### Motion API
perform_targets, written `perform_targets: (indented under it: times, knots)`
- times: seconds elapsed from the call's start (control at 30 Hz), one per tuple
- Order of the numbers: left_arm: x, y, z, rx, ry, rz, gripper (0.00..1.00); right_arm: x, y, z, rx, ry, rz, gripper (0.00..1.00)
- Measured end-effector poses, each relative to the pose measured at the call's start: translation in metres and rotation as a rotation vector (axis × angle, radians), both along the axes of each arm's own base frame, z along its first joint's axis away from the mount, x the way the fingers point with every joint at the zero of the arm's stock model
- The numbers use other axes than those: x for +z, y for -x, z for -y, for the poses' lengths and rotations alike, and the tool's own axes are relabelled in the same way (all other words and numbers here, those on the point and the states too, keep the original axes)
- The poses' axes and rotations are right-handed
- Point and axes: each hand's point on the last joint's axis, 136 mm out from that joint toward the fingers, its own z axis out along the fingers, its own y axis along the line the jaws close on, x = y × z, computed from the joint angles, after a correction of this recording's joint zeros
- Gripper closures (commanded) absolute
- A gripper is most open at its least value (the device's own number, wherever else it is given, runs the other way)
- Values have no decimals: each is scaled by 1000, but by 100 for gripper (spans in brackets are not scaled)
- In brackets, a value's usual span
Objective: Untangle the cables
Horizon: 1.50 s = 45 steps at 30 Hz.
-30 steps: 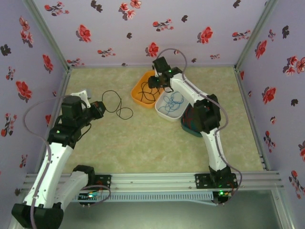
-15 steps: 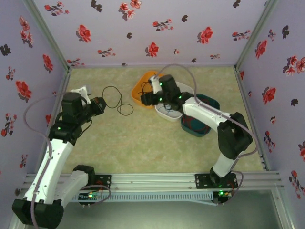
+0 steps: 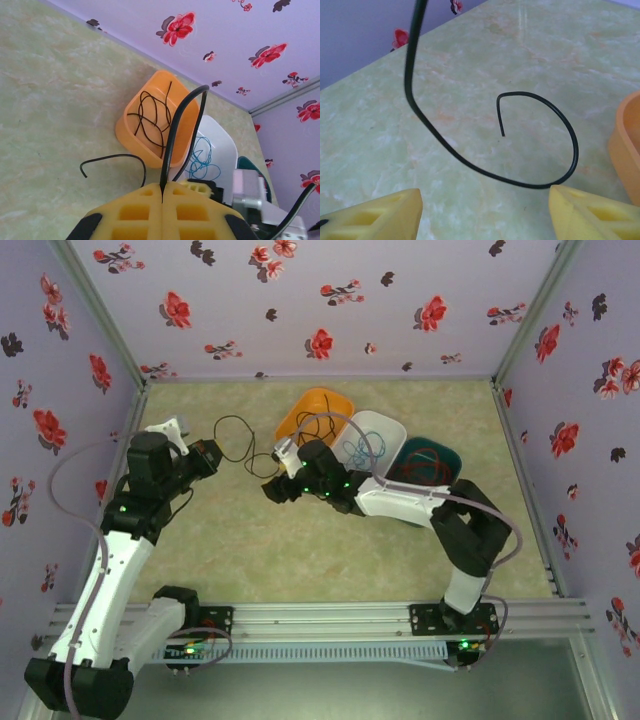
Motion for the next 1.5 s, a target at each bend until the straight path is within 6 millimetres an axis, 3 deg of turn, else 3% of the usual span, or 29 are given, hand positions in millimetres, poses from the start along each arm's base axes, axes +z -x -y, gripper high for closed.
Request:
perform_targets:
  times: [0.23,0.37,0.5,0.6,0.7,0.87,1.13,1.3,1.5]
  knots:
    - [2,-2,0,2,7,6,100,-15,-1,-21,30,4,13,32]
    - [3,-3,1,1,13,10,100,-13,-6,-33,35,-9,34,38]
    - [2,-3,3,-10,18,4,100,-9,-15,-37,10,-20,57,59]
    - [1,-3,4,-14,18,2,100,-2,-23,-36,-17,-41,68,84]
    - [1,-2,5,-18,20,1,100,3,-33,-32,-49,-69,63,100]
    - [-4,-6,6,-22,12,-14,100,14,-60,-9,-138,-122,23,100]
    - [-14,-28,18,-73,-23,-49,100,68,-104,49,-284,-284,-48,100]
    - [-14,-59,43,-124,-49,-36,100,79,-131,78,-368,-295,-117,100]
    - [-33,-112,87,-151,-171,-50,100,85,-160,104,-450,-288,-185,100]
